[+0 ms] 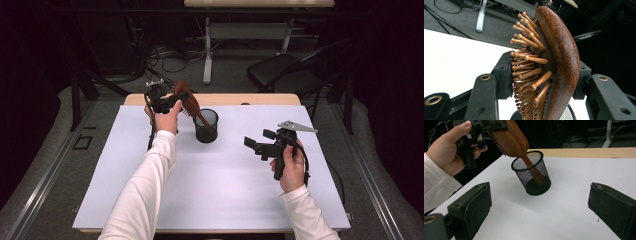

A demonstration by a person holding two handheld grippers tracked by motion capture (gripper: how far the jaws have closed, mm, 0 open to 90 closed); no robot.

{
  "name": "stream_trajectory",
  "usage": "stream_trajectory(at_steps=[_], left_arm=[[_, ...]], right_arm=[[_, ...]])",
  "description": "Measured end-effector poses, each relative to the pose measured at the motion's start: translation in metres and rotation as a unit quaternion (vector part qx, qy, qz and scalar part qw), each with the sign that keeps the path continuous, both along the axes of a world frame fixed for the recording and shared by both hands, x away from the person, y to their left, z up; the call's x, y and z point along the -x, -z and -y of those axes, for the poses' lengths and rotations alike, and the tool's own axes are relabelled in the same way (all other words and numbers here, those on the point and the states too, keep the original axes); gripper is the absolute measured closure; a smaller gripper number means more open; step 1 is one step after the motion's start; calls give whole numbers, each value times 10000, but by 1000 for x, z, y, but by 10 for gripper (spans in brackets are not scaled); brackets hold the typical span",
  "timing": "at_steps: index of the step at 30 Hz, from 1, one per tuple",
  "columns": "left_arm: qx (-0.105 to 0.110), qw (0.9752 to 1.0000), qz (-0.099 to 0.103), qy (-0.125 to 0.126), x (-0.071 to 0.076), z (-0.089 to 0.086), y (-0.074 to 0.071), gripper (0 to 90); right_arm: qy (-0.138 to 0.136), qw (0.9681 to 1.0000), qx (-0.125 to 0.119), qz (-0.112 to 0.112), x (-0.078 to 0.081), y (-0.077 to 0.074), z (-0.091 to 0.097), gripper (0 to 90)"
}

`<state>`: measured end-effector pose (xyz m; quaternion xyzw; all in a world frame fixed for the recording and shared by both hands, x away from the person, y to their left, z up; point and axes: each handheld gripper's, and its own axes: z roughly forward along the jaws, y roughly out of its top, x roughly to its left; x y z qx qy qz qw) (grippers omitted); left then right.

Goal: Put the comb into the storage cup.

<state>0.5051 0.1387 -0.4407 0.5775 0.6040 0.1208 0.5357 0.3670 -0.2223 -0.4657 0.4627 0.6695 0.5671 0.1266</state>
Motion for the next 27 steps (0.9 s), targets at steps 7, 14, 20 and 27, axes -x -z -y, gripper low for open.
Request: stream_trajectory(at_steps=[7,14,20,27], left_arm=[[-26,10000,-29,18,-1,-1,0,464],[19,10000,9,-77,0,-3,-1,455],[150,9998,-49,-133,0,-12,-2,453],[166,9997,-75,-131,1,-13,1,447]], right_arm=[[9,10000,6,-8,0,0,0,46],[10,10000,16,-4,0,0,1,46],[15,10000,-7,12,0,0,0,46],[11,10000,17,-5,0,0,0,46]])
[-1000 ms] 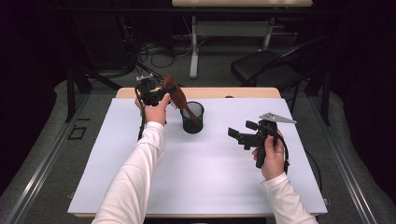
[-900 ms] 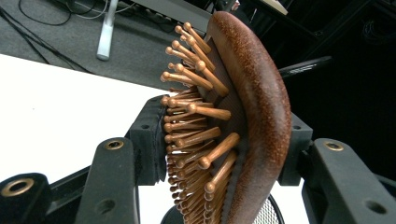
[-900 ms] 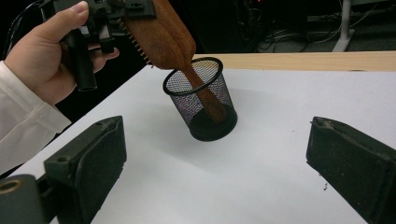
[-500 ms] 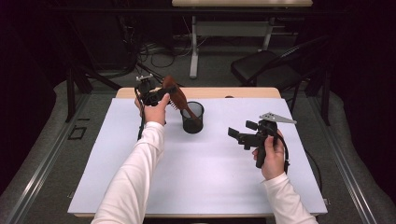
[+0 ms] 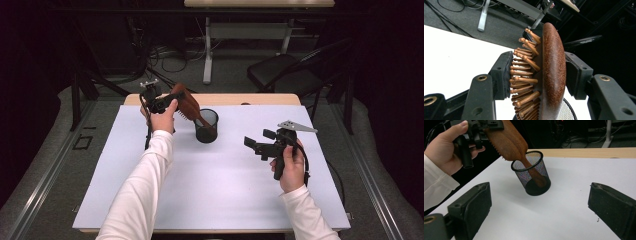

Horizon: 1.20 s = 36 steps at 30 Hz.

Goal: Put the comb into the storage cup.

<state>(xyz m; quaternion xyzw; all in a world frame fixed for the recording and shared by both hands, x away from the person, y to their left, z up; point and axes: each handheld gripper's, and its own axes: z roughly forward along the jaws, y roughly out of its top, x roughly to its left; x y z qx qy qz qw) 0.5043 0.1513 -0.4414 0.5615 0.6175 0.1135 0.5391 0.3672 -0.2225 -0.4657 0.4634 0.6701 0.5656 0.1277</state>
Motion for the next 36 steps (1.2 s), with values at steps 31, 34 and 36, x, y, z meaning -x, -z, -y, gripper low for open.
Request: stream_trajectory(at_steps=[31,34,36], left_arm=[[-6,9992,373,-130,7,-2,-10,299],[-52,9993,347,-108,7,-3,-11,293],[-112,9992,351,-121,8,-3,-12,292]], right_arm=[[0,10000,34,-15,0,1,0,49],[0,10000,35,-25,0,1,0,49],[-5,10000,33,-27,-1,2,-1,50]])
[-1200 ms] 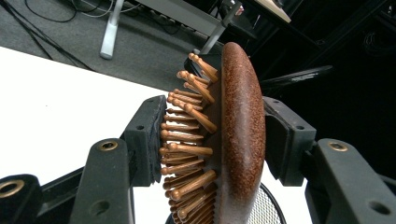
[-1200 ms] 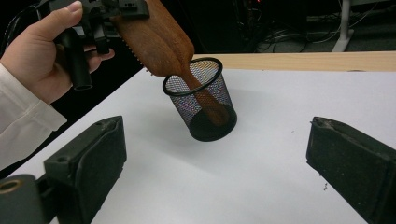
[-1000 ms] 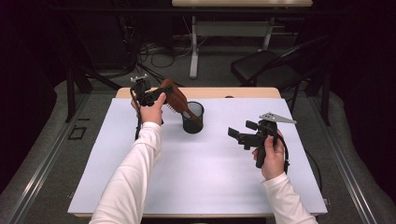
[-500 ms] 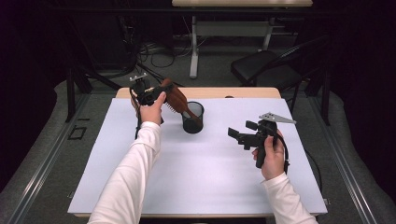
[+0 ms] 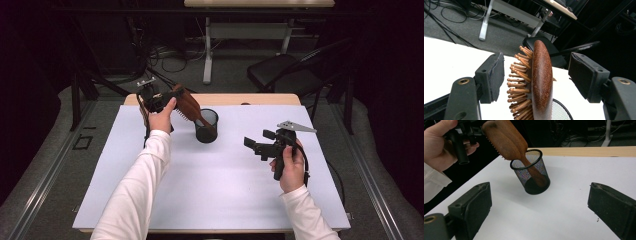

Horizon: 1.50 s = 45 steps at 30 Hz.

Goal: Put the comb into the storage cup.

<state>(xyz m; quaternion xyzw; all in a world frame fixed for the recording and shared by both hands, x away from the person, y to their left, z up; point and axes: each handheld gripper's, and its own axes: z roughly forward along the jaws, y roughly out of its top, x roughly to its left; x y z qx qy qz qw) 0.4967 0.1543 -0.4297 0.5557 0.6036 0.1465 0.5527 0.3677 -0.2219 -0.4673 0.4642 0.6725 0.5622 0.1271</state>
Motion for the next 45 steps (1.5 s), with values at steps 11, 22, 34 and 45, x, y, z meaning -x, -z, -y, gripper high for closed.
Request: stream_trajectory(at_steps=[11,22,34,45], left_arm=[[-151,9998,156,-29,3,-4,-6,299],[-181,9997,179,-51,6,-4,-9,297],[-118,9997,219,79,9,-1,-10,256],[-201,9994,217,173,14,-8,-16,214]], right_arm=[[2,10000,3,-33,-1,2,0,55],[-27,10000,-28,-61,-1,3,-1,64],[16,10000,-35,-57,-1,3,1,67],[28,10000,-33,-59,-1,2,1,67]])
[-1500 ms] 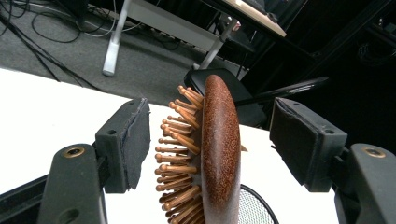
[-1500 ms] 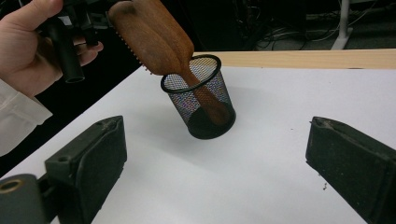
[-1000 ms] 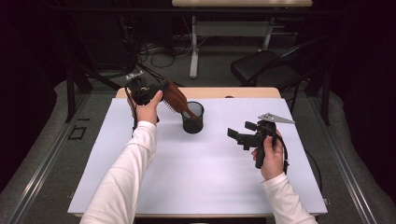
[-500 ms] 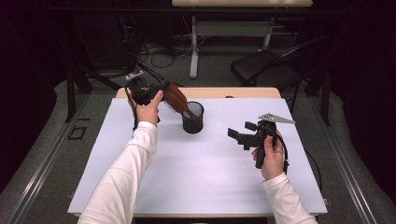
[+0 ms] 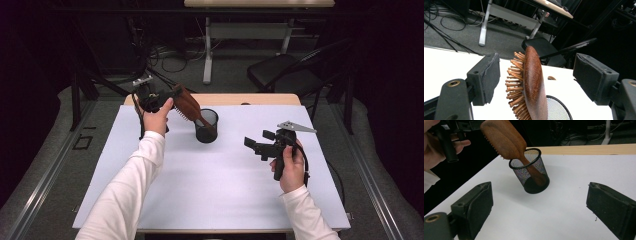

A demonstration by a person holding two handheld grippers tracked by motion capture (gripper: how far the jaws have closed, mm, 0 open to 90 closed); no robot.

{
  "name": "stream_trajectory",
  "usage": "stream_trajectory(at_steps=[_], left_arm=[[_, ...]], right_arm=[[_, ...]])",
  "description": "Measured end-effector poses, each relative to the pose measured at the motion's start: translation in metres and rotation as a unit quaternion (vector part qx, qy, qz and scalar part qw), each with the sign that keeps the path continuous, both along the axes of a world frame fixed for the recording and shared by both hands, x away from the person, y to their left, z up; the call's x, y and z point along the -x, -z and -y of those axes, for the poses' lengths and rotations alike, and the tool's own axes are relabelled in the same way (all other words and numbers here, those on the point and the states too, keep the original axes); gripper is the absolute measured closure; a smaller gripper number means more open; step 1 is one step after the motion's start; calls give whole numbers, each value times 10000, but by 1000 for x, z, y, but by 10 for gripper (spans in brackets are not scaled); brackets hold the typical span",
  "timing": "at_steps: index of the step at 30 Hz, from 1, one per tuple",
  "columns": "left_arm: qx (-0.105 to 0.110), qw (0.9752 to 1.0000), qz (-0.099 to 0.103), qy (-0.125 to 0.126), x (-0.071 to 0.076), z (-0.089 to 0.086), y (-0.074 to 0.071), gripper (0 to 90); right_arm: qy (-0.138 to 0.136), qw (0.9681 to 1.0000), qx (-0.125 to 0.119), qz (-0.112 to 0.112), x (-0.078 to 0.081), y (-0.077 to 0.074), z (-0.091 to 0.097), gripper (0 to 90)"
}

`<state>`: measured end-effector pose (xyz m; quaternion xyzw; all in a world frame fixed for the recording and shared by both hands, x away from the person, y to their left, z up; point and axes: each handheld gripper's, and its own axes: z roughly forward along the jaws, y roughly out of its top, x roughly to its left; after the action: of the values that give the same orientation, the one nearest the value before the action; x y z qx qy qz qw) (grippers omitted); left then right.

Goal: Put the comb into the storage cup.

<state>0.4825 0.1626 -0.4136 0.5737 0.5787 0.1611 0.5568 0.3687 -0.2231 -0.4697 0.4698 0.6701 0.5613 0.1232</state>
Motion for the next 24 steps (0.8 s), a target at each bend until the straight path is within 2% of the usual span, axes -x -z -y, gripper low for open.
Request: stream_trajectory(at_steps=[5,14,24], left_arm=[[-32,10000,-8,-10,2,0,-1,183],[-119,9998,-75,151,4,6,0,140],[-118,9998,43,142,8,8,-3,132]], right_arm=[[-11,10000,13,5,0,0,-1,67],[-17,10000,29,4,0,0,-1,67],[-6,10000,27,8,0,1,-1,67]])
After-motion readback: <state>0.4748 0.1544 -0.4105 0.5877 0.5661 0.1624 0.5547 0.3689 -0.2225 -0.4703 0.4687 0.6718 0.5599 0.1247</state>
